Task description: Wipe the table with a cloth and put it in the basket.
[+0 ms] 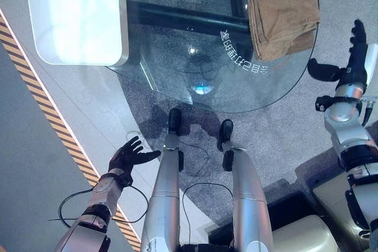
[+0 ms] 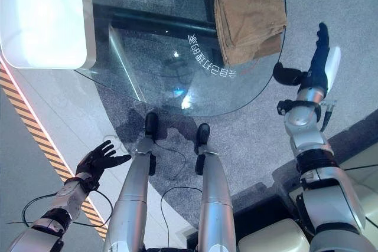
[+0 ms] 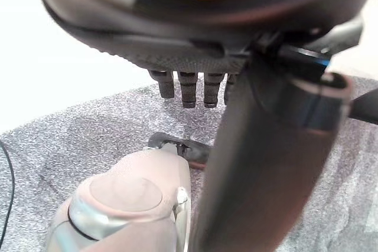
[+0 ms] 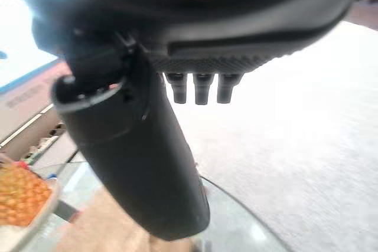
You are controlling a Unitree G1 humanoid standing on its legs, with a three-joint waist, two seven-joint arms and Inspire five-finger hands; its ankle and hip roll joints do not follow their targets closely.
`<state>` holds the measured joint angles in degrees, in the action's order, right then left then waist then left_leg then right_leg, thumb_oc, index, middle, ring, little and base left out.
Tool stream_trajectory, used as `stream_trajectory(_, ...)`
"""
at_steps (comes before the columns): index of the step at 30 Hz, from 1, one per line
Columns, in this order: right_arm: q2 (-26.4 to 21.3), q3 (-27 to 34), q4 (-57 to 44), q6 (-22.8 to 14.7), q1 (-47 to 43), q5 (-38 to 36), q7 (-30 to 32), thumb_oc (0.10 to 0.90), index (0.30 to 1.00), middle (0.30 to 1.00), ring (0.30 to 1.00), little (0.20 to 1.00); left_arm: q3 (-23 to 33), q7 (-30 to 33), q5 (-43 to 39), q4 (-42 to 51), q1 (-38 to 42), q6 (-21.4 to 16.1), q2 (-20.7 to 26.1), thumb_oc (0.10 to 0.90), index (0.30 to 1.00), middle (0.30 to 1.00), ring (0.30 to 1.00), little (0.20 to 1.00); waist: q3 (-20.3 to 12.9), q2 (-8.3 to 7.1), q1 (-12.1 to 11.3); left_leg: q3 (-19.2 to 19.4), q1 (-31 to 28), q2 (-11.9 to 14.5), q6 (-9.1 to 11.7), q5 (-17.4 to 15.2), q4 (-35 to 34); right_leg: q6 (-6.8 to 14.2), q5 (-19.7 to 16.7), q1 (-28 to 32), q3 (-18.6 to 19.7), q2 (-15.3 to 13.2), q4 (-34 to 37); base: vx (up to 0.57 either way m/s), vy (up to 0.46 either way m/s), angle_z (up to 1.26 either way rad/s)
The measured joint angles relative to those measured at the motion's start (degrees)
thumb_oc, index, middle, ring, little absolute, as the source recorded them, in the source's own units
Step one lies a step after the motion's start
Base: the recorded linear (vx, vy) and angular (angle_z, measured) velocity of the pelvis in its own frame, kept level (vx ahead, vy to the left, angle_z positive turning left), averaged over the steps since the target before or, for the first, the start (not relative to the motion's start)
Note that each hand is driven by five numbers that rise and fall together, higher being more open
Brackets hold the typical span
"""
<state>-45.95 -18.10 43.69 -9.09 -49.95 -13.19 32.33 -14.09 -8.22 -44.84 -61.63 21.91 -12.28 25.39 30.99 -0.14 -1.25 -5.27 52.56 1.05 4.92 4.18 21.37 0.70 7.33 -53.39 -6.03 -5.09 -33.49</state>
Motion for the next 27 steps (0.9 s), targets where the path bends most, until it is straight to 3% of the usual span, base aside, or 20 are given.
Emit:
stream_trajectory(9, -3.6, -9.2, -4.8, 4.3, -12.0, 4.1, -1.3, 0.8, 0.9, 0.9, 0.9, 0.9, -0.8, 0.1, 0.0, 2.2, 0.0, 0.3, 0.0, 0.8, 0.9, 0.9, 0.9, 0.9, 0.0, 0.03, -1.0, 0.0, 0.4, 0.0, 0.1, 0.6, -1.5, 0.1, -0.3, -0.7, 0.0, 0.0, 0.7, 0.0, 0.0, 0.0)
stream_trajectory(17, -4.0, -20.5, -4.6, 8.9, -23.8, 6.5, -11.4, 0.8, 0.9, 0.9, 0.9, 0.9, -0.8, 0.0, 0.1, 3.6, 0.0, 1.1, 0.4, 0.8, 0.9, 0.9, 0.9, 0.9, 0.0, 0.04, -3.5, 0.0, 0.0, 0.1, 0.4, 1.0, -2.4, 0.1, 0.1, -0.5, -0.2, -0.1, 0.7, 0.04, -0.03, 0.03)
stream_trajectory(27, -3.8, -26.6, 0.2, 16.9, -26.4, 6.8, -22.2, 0.8, 0.9, 0.9, 0.9, 0.9, -0.9, 0.0, 0.3, 4.4, -0.1, 2.4, 0.7, 0.8, 0.9, 0.9, 0.9, 0.9, 0.0, 0.04, -4.8, -0.6, -0.6, -0.6, 0.4, 1.6, -2.4, 0.1, 0.1, 0.1, -0.9, -0.9, -0.2, 0.01, -0.014, 0.03)
